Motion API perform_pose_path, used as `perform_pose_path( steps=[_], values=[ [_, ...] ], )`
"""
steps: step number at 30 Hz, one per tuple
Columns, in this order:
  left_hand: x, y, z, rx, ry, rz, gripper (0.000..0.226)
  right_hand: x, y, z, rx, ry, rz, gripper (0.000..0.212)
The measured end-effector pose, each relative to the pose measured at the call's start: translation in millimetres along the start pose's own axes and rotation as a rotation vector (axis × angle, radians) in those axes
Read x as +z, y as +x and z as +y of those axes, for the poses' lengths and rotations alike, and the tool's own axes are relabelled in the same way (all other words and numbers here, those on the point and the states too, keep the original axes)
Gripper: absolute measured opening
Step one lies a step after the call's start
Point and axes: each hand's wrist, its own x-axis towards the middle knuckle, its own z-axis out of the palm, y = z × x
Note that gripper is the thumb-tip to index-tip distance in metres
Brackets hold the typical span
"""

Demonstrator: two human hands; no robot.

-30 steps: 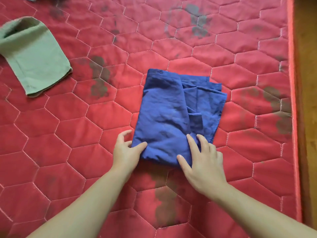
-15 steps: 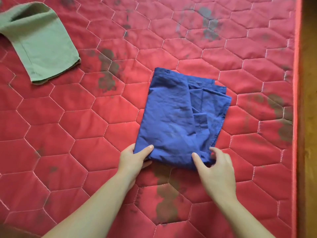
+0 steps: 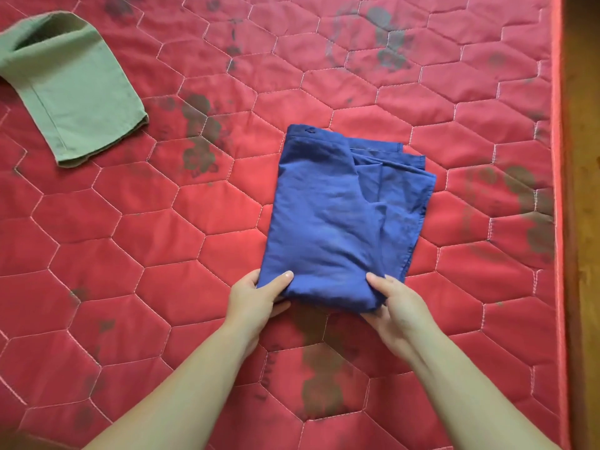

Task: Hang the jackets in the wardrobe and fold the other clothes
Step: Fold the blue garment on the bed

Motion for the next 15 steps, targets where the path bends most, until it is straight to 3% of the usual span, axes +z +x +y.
perform_pose_path(
  steps=[2, 4, 7, 9, 12, 15],
  values=[
    [0, -1, 0, 0.005, 0.012, -0.015, 0.015, -12, 2, 7, -0.177, -0.501, 0.162, 0.013],
    [-1, -1, 1, 0.010, 0.019, -0.018, 0.014, -17, -3, 4, -0.469, -1.000, 0.303, 0.036],
    [0, -2, 1, 0.011, 0.022, -0.006, 0.013, 0, -13, -8, -0.872, -1.145, 0.369, 0.060],
    [0, -1, 1, 0.010, 0.024, -0.004, 0.013, 23, -10, -9, -1.072, -1.245, 0.217, 0.059],
    [-1, -3, 1, 0.017, 0.027, -0.012, 0.015, 43, 12, -2, -1.141, -1.565, -0.001, 0.059],
    [2, -5, 1, 0.056, 0.035, -0.006, 0.021, 25, 41, 0, -0.993, -1.773, -0.002, 0.065]
  ],
)
